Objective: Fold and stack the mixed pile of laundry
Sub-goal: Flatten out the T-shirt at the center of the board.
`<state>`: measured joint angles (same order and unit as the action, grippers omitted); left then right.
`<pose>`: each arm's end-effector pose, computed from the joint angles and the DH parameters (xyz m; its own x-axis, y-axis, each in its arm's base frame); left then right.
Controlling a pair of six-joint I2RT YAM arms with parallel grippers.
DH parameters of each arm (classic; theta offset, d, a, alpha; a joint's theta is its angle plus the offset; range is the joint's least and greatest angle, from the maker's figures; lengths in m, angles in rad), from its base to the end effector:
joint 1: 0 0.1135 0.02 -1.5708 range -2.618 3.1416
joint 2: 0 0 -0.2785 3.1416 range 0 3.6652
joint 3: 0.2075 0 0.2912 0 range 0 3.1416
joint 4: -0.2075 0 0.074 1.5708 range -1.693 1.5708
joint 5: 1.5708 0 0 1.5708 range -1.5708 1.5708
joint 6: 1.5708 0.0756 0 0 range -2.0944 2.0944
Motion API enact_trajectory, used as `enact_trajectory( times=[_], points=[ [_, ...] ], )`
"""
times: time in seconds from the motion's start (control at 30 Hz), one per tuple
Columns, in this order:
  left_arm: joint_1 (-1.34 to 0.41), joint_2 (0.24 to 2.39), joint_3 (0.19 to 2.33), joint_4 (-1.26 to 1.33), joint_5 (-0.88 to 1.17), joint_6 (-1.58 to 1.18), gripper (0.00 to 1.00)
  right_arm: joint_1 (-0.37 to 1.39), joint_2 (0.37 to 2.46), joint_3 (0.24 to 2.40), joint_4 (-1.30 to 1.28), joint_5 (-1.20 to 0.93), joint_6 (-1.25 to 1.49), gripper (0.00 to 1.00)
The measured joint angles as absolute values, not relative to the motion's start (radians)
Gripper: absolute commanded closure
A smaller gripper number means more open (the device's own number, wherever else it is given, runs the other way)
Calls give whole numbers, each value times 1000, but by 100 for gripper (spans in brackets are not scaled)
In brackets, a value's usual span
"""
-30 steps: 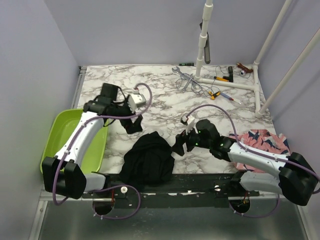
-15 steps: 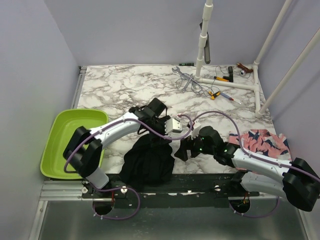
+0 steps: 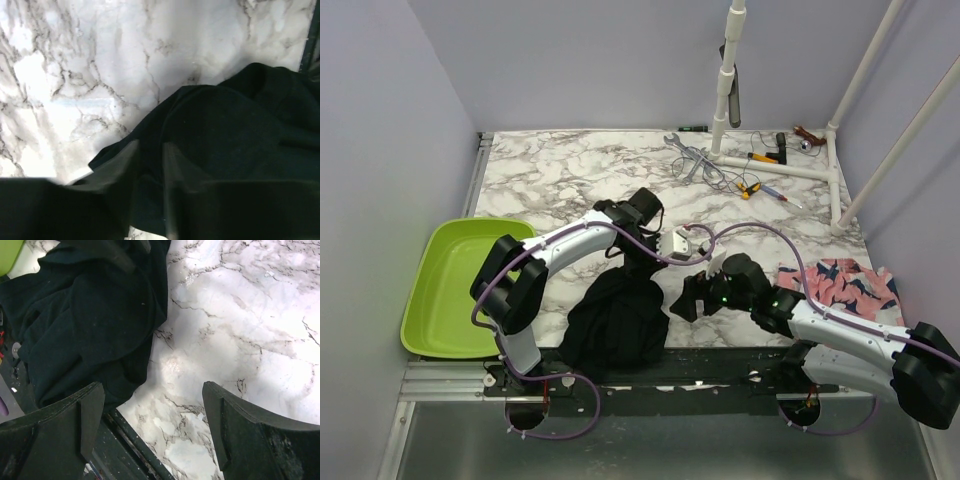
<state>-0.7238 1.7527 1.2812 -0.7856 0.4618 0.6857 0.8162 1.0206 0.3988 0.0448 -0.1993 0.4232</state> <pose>0.2738 -0.2870 0.1767 -0.1110 0.8547 -0.5072 0.9899 0.0498 -0.1326 0.1707 0.2034 0.1529 -0.6807 -0.1363 -0.7198 -0.6013 0.6652 0.4427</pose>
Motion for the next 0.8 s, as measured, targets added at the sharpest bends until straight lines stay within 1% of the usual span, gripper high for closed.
enact_trajectory(
  times=[0.1, 0.2, 0.23, 0.27, 0.37, 0.47, 0.5, 0.53, 0.57, 0.6, 0.63, 0.8],
  points=[
    [-725, 1752, 1292, -825, 483, 707, 61, 816, 1021, 399, 38, -196, 426, 13],
    [-727, 1753, 1273, -850, 483, 719, 47, 816, 1020, 399, 35, -192, 428, 13],
    [-727, 1754, 1271, -864, 484, 723, 44, 816, 1019, 399, 35, -191, 429, 13],
    [-727, 1754, 1271, -870, 486, 725, 44, 816, 1018, 399, 34, -191, 429, 13],
    [-728, 1754, 1271, -871, 490, 726, 48, 816, 1010, 399, 32, -189, 430, 13],
    [-735, 1754, 1265, -831, 462, 710, 48, 816, 1000, 399, 31, -188, 430, 13],
    [-736, 1754, 1263, -822, 455, 707, 51, 816, 997, 399, 31, -188, 430, 13],
    [-736, 1755, 1259, -807, 446, 702, 57, 816, 993, 399, 30, -187, 430, 13],
    [-738, 1756, 1256, -797, 438, 698, 68, 816, 989, 399, 28, -187, 430, 13],
    [-739, 1759, 1253, -788, 433, 695, 87, 816, 985, 399, 27, -187, 430, 14],
    [-741, 1763, 1251, -780, 429, 691, 100, 816, 981, 399, 27, -185, 430, 13],
    [-749, 1786, 1242, -757, 427, 650, 100, 816, 962, 399, 9, -165, 438, 12]
  ],
)
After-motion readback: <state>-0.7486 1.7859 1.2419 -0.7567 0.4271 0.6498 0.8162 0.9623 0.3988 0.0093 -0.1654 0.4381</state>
